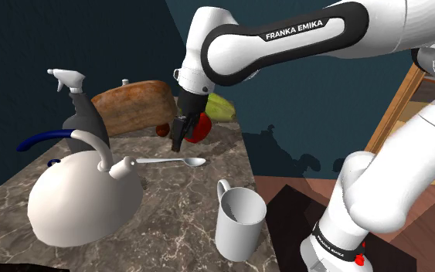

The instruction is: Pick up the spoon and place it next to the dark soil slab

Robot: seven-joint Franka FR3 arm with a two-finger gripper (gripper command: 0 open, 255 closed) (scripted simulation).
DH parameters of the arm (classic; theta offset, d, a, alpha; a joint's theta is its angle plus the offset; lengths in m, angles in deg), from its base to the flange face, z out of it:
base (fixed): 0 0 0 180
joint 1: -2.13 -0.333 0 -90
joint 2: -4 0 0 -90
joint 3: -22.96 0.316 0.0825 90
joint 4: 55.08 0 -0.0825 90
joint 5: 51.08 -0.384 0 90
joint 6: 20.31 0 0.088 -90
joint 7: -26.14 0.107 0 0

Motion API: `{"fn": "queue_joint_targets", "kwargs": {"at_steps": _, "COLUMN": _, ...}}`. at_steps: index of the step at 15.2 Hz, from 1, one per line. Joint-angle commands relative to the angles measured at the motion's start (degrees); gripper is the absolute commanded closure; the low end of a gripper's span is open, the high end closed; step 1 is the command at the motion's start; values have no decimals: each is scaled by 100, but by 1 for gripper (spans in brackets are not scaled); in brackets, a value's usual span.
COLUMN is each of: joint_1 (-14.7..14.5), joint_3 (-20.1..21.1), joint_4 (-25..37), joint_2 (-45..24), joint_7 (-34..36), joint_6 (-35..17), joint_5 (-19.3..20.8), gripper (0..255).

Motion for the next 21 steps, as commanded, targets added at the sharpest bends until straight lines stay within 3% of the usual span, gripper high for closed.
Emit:
{"fn": "queue_joint_targets", "kwargs": {"at_steps": 1, "joint_1": -98, "joint_3": 79, "joint_4": 176, "joint_2": -255, "joint_7": -120, "joint_6": -229, "joint_5": -64, "gripper": 0}}
{"fn": "queue_joint_targets", "kwargs": {"at_steps": 10, "joint_1": -178, "joint_3": 215, "joint_4": 12, "joint_2": -687, "joint_7": -152, "joint_6": -917, "joint_5": -86, "gripper": 0}}
{"fn": "queue_joint_targets", "kwargs": {"at_steps": 18, "joint_1": -178, "joint_3": 214, "joint_4": 13, "joint_2": -686, "joint_7": -153, "joint_6": -915, "joint_5": -86, "gripper": 0}}
{"fn": "queue_joint_targets", "kwargs": {"at_steps": 19, "joint_1": -178, "joint_3": 214, "joint_4": 13, "joint_2": -686, "joint_7": -153, "joint_6": -915, "joint_5": -86, "gripper": 255}}
{"fn": "queue_joint_targets", "kwargs": {"at_steps": 21, "joint_1": -178, "joint_3": 214, "joint_4": 13, "joint_2": -686, "joint_7": -153, "joint_6": -915, "joint_5": -86, "gripper": 255}}
